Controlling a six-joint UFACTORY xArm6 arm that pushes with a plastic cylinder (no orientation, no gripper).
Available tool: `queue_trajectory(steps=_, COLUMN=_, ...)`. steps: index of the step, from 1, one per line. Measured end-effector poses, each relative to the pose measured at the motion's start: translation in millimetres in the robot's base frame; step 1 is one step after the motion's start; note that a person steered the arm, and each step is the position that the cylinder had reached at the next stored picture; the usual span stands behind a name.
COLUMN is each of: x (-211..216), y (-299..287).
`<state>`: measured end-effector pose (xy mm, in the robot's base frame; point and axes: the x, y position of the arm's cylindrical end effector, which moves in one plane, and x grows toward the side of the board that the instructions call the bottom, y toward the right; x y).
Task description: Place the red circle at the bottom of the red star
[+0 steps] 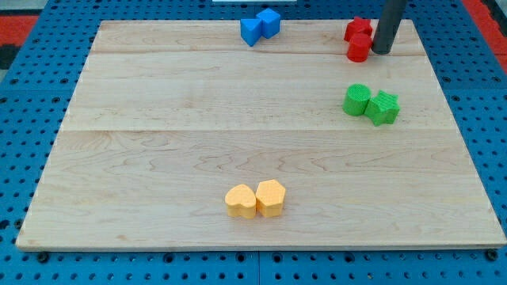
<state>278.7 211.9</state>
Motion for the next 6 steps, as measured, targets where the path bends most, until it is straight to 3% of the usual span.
queue_trajectory(steps=2, x=36, y=-10)
queue_trajectory(steps=4, x=48, y=-134)
queue_trajectory(steps=6, x=23, y=-269)
